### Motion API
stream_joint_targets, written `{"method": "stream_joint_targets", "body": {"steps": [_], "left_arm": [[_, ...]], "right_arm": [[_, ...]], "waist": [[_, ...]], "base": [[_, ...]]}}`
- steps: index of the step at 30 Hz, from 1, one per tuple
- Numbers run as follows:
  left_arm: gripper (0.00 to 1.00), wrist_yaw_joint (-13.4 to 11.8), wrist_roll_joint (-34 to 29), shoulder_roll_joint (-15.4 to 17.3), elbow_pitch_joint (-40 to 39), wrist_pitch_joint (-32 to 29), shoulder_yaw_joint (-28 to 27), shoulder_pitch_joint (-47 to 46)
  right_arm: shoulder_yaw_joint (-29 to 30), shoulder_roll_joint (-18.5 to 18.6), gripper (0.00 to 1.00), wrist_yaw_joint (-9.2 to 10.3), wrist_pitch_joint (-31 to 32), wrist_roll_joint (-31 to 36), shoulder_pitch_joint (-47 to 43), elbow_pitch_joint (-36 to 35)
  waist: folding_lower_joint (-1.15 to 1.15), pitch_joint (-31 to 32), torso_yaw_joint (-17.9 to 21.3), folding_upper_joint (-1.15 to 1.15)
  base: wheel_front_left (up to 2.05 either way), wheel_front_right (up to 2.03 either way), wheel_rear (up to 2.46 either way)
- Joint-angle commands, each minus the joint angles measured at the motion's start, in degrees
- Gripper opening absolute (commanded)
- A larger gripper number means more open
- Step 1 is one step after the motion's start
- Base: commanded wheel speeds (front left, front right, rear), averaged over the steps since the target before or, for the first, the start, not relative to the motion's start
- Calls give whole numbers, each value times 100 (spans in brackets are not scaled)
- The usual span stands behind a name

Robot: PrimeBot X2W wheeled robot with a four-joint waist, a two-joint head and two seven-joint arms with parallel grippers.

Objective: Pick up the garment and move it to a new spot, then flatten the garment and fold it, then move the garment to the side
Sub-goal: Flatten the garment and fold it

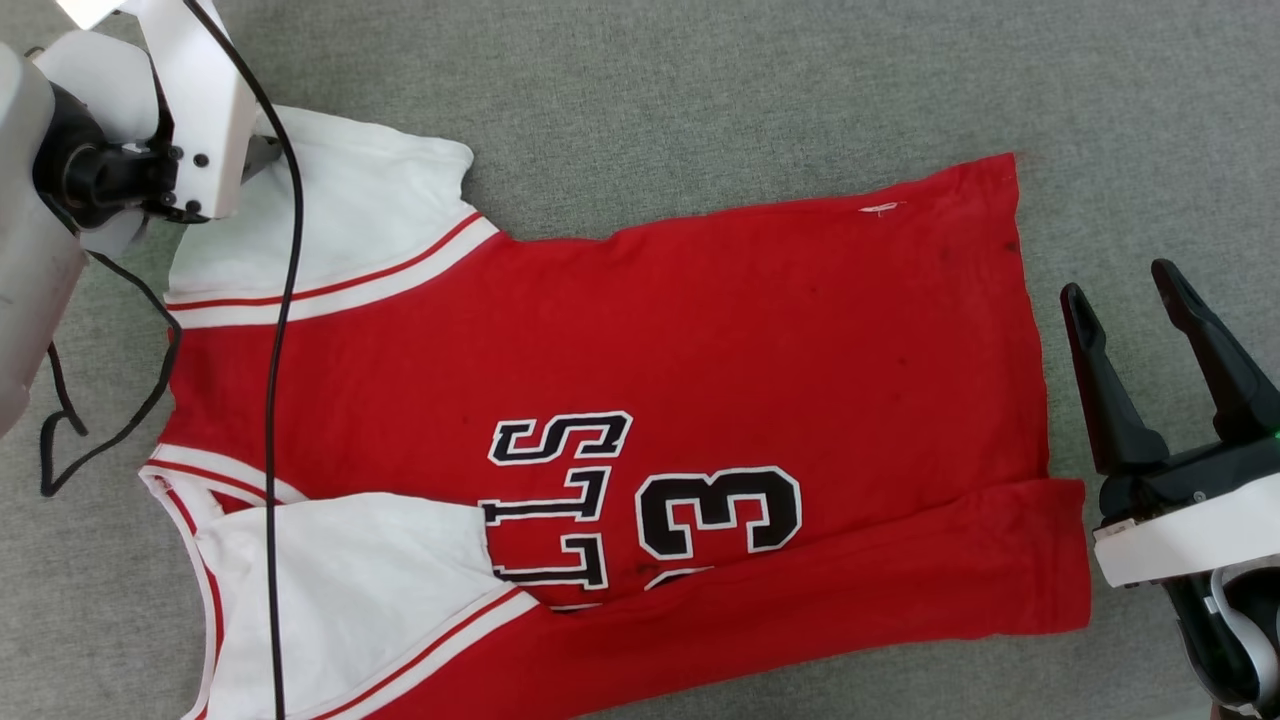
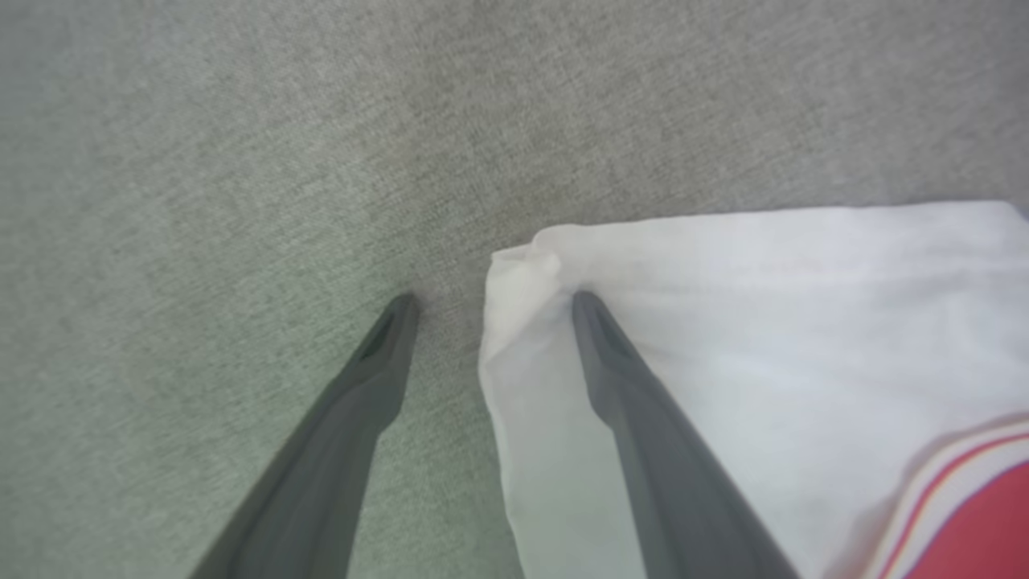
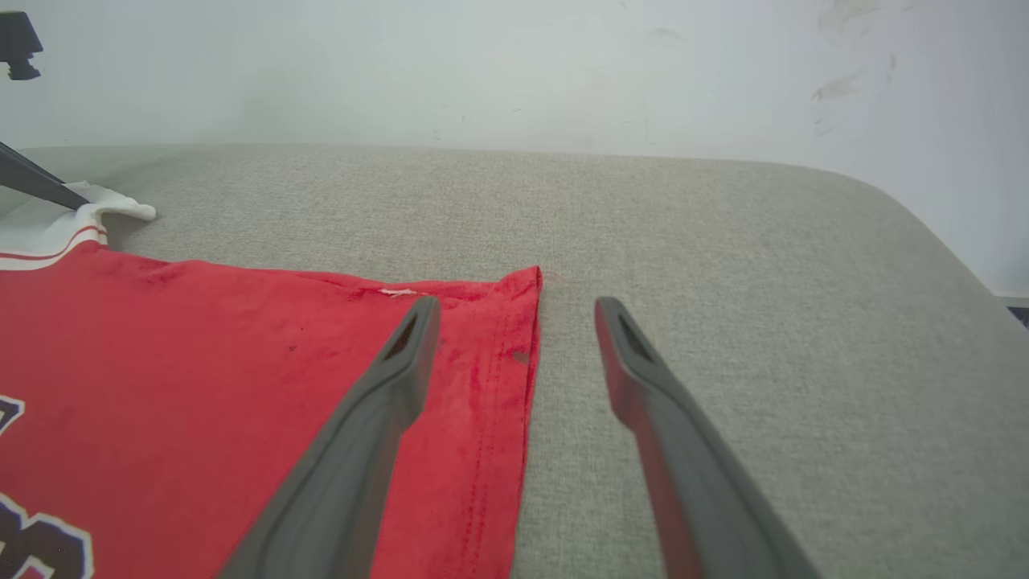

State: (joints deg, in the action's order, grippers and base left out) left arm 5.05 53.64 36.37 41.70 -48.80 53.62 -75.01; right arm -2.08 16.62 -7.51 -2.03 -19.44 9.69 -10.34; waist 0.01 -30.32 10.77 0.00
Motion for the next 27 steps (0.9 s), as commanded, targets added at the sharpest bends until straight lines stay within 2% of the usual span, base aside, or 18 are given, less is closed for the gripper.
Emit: {"method": "stream_joint_targets", "body": {"steps": [1, 2, 3, 4, 9, 15, 20, 27], "left_arm": [[100, 32, 28, -60, 106, -49, 98, 190], [88, 42, 38, -73, 137, -84, 138, 245], [38, 71, 47, -84, 154, -96, 164, 290], [0, 92, 82, -94, 161, -95, 172, 332], [0, 149, 124, -165, 117, 225, 131, 333], [0, 189, 121, -268, -7, 732, 62, 298], [0, 223, 109, -305, -288, 1152, 129, 423], [0, 235, 37, -272, -876, 1582, 295, 591]], "right_arm": [[11, 23, 100, 5, -61, -40, 96, 44], [22, 40, 100, 5, -61, -50, 103, 71], [31, 59, 100, 5, -70, -64, 105, 99], [42, 74, 100, 5, -72, -76, 114, 122], [136, 195, 100, 5, -68, -144, 281, 231], [150, 617, 100, 5, 186, -216, 610, 316], [-199, 1292, 100, 5, 1017, -569, 1117, 488], [-1069, 2374, 100, 6, 2824, -1455, 1955, 951]], "waist": [[-1, -43, 8, 0], [-1, -45, 1, 0], [-1, -41, -8, 0], [-1, -31, -18, 0], [-1, 165, -126, 0], [-1, 526, -310, 0], [-1, 815, -535, 0], [-1, 975, -862, 0]], "base": [[0, 0, 0], [0, 0, 0], [0, 0, 0], [0, 0, 0], [0, 0, 0], [0, 0, 0], [0, 0, 0], [0, 0, 0]]}}
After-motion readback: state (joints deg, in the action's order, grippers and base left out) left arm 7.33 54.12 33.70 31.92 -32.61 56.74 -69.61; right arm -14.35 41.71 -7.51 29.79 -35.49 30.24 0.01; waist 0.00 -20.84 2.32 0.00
